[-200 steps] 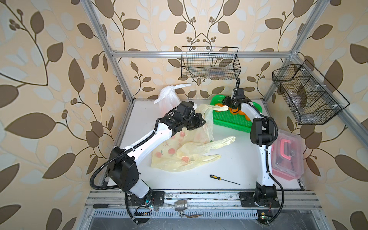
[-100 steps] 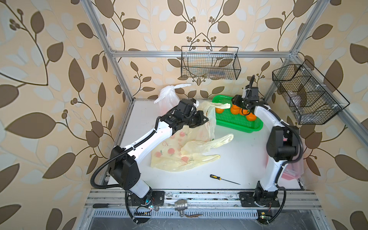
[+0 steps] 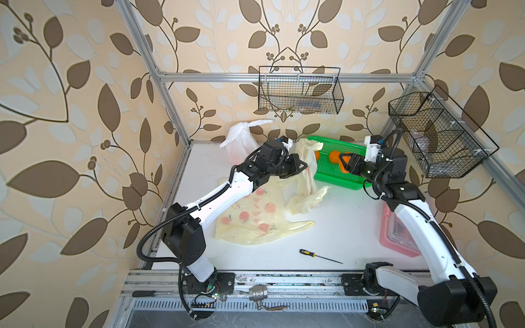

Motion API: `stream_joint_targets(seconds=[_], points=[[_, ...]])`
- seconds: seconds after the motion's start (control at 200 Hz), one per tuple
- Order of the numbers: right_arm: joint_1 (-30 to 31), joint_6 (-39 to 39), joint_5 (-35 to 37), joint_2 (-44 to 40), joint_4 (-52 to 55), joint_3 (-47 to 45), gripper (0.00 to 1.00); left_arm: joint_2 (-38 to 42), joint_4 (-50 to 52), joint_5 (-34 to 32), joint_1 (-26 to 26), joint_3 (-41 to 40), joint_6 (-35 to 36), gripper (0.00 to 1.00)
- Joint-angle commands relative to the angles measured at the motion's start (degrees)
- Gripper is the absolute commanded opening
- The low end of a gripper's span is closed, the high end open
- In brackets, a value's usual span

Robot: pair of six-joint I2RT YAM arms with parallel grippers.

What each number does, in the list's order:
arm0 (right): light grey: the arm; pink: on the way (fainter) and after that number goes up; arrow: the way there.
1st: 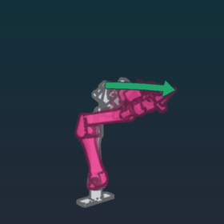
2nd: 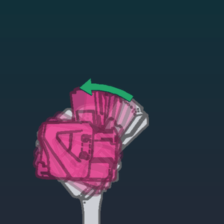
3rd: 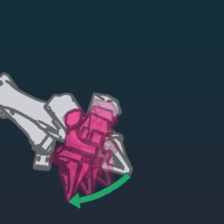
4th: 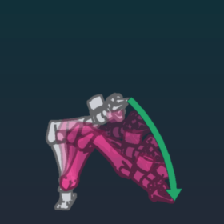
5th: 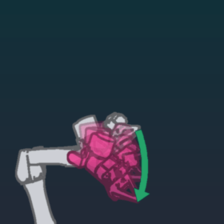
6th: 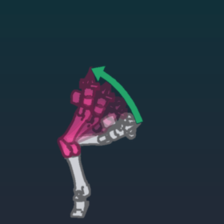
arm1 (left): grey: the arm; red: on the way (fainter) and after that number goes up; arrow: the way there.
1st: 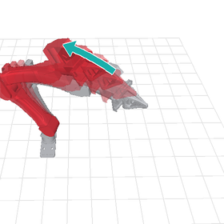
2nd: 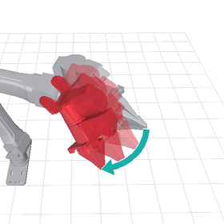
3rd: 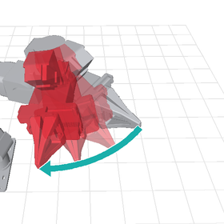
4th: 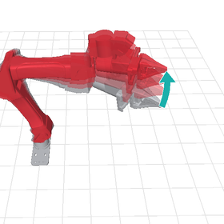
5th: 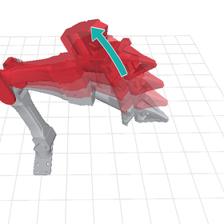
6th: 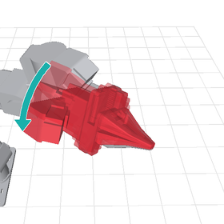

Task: Place the oranges into plastic bags & tie knots
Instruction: Place the orange in the plastic bag.

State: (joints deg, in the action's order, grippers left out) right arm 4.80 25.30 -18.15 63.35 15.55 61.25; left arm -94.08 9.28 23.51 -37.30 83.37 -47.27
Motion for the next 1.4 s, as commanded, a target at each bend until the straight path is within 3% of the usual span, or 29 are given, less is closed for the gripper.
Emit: stream_joint_targets(seconds=[0.0,0.105,0.16,0.355,0.515,0.715,0.86,0.95,1.075,1.215,1.395], points=[[4.35,-1.63,-7.48,-2.18,2.90,-0.28,0.22,-1.11,-3.59,0.75,0.38,-0.17,2.29,0.00],[6.53,-3.71,4.85,0.89,10.91,4.45,0.19,-1.78,-3.47,0.67,0.42,-0.01,3.10,0.00],[6.09,-3.62,7.68,2.91,12.57,5.61,0.16,-1.99,-3.24,-0.05,0.47,0.03,3.36,0.00],[5.78,-4.00,-3.83,4.98,5.72,6.62,0.15,-3.02,-2.99,-0.51,0.71,1.60,5.07,0.00],[9.75,-6.91,2.23,6.86,9.77,9.63,0.14,-3.49,-6.73,3.47,0.98,2.02,5.43,0.05],[10.13,-3.62,2.68,7.05,6.83,8.40,0.13,-3.17,-6.95,3.74,1.17,1.28,5.35,0.09],[10.76,-3.59,3.47,7.17,6.77,8.44,0.12,-2.53,-7.26,3.74,1.35,0.22,5.08,0.17],[10.76,-3.59,3.74,7.13,6.99,8.39,0.12,-2.25,-7.42,3.65,1.56,-0.34,4.99,0.18],[11.12,-3.51,4.37,6.74,7.13,8.03,0.12,-2.02,-7.08,3.32,1.76,-0.56,4.99,0.10],[11.34,-3.42,10.42,5.83,8.69,8.13,0.08,-1.32,-7.26,3.74,1.72,-1.39,5.22,0.20],[11.31,-3.63,14.14,5.38,10.03,8.18,0.07,-0.25,-7.18,3.48,1.88,-2.60,5.19,0.22]])
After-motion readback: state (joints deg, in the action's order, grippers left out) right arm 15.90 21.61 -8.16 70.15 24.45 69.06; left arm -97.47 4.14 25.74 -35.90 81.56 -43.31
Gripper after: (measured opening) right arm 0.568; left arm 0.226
